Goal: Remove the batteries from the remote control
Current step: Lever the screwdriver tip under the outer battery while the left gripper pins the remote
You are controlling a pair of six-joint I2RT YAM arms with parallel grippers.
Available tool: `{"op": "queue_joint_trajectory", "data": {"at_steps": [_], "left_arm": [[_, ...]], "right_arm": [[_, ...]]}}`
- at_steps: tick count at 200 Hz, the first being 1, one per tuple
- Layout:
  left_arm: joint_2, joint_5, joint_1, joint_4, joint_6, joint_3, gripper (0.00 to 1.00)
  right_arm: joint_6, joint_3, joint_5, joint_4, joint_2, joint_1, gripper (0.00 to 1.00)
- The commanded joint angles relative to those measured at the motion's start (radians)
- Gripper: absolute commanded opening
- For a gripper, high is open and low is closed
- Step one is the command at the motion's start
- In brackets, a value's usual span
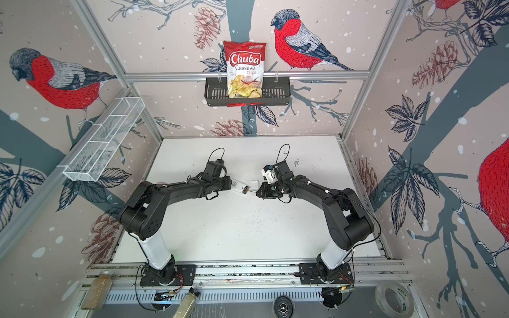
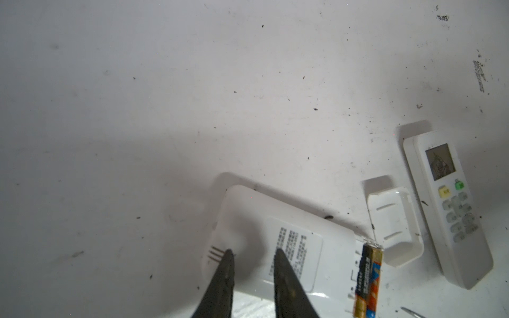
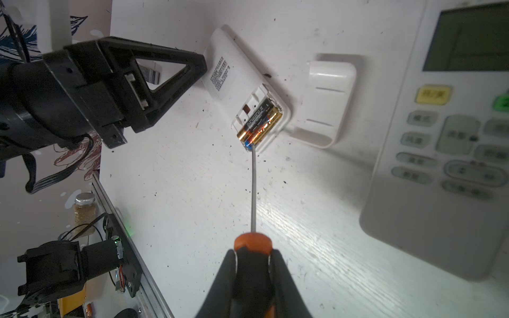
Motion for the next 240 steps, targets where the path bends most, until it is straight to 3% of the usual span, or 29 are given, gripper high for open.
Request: {"op": "queue_joint_trajectory", "data": {"at_steps": [1,240], "left_arm": [[0.021,0.007,-0.001,0.002,0.013,0.004,0.26],[0.058,0.033,-0.005,0.043,0.005,-0.019,0.2]], "right_arm": [[0.025,0.002,-0.021,0.046,0.012,0.002,0.07],[0.081,0.006,-0.016,0.077,0.054,-0.014,0.07]]}}
